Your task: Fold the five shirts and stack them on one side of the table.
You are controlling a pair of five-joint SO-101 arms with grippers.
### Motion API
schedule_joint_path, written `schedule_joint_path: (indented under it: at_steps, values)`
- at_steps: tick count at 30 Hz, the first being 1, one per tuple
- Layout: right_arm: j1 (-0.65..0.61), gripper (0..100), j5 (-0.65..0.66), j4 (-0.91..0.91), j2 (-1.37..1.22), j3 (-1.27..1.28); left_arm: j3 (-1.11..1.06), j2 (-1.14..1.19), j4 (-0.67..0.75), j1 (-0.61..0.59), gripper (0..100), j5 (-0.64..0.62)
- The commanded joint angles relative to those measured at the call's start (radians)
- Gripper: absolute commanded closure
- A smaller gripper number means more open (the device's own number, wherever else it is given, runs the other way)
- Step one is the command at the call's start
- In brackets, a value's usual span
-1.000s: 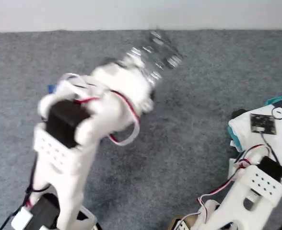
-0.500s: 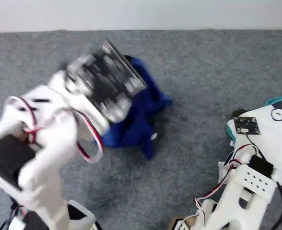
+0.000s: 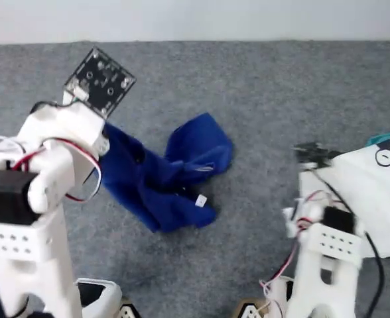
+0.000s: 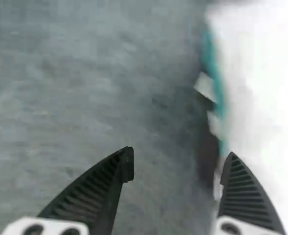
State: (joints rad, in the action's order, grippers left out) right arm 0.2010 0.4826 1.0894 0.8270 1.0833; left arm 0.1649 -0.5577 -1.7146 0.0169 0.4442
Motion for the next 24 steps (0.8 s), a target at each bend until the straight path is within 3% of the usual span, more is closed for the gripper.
schedule_joint_path:
  at_steps: [1,6,18,24]
  values:
    - [-0.223,71.1,-0.018,0.018,0.008,-0.051,-0.07,-0.075,0.043,-0.002,99,0.011]
    - [-0.395,71.1,-0.031,0.021,-0.074,-0.12,-0.15,-0.126,0.048,-0.002,99,0.011]
    - [-0.556,70.8,-0.038,0.016,-0.595,-0.373,-0.202,-0.149,0.048,-0.003,99,0.014]
    - [-0.684,70.8,-0.1,0.027,-0.734,-0.499,-0.202,-0.144,0.048,-0.003,99,0.015]
